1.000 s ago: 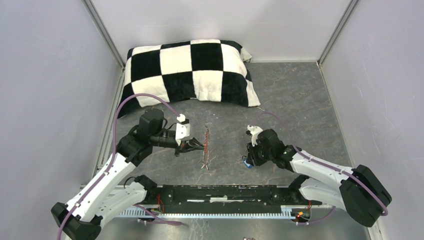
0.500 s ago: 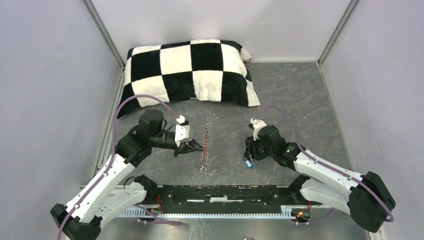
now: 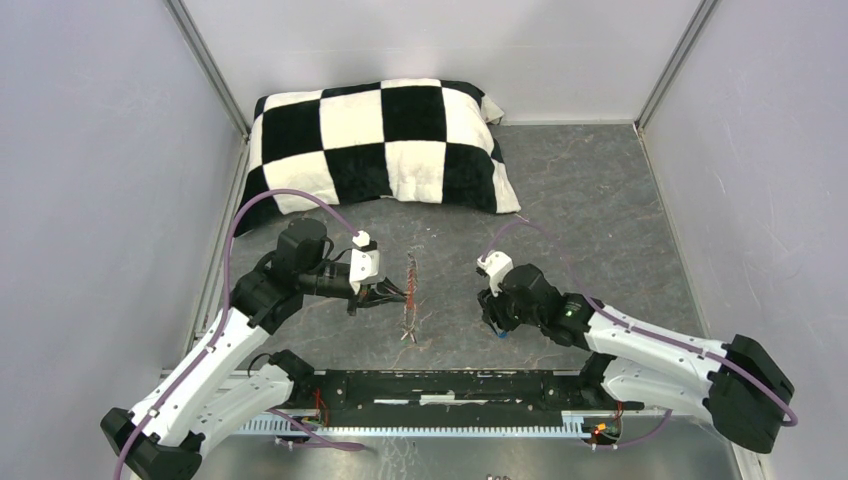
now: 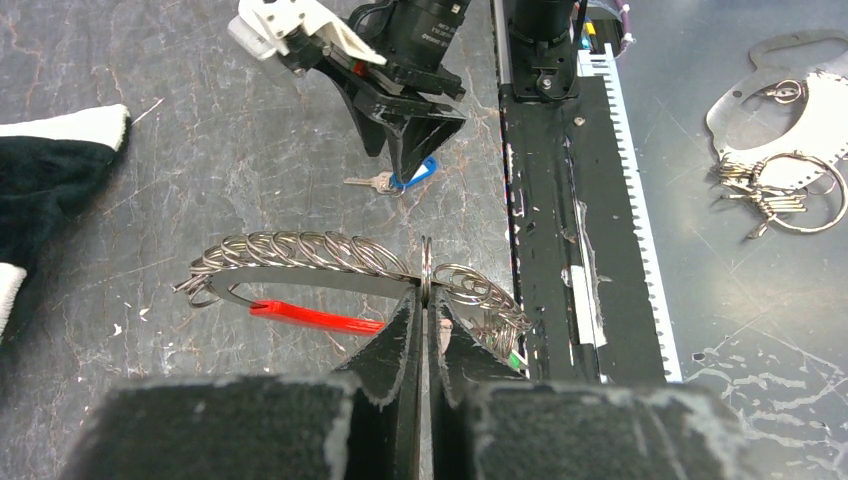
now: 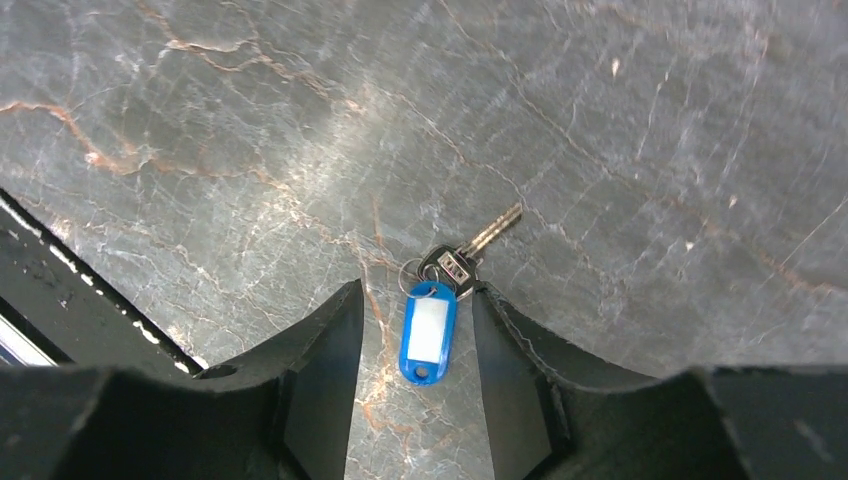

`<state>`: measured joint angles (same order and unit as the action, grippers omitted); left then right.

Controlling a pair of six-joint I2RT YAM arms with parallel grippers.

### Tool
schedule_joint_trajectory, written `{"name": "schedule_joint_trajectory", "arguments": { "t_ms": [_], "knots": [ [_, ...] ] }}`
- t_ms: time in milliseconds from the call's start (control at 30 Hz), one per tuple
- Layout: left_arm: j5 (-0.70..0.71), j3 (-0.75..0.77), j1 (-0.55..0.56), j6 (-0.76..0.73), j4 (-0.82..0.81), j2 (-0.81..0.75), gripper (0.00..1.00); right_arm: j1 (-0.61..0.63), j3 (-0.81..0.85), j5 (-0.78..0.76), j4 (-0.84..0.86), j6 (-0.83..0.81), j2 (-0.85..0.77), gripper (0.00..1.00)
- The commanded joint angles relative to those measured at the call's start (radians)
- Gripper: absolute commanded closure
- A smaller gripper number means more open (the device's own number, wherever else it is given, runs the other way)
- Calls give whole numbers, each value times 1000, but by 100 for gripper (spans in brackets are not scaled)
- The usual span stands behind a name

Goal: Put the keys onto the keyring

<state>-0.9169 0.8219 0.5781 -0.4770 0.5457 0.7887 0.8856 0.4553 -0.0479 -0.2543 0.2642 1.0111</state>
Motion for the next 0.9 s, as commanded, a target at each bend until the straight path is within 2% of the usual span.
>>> {"name": "schedule_joint_trajectory", "arguments": {
  "t_ms": [0,433,733,867],
  "knots": [
    [-10,46,-4,-23,-5,-14,98,26,-36,-23,88,-159,-57,49],
    [-6,50,-4,-6,-12,-22,98,33,-78,46,142,-256,19,56],
    [2,51,-4,-6,-5,-32,98,40,-107,96,161,-250,52,60],
    [4,52,-4,-4,-8,-32,98,42,-114,88,163,-236,66,65]
  ]
}}
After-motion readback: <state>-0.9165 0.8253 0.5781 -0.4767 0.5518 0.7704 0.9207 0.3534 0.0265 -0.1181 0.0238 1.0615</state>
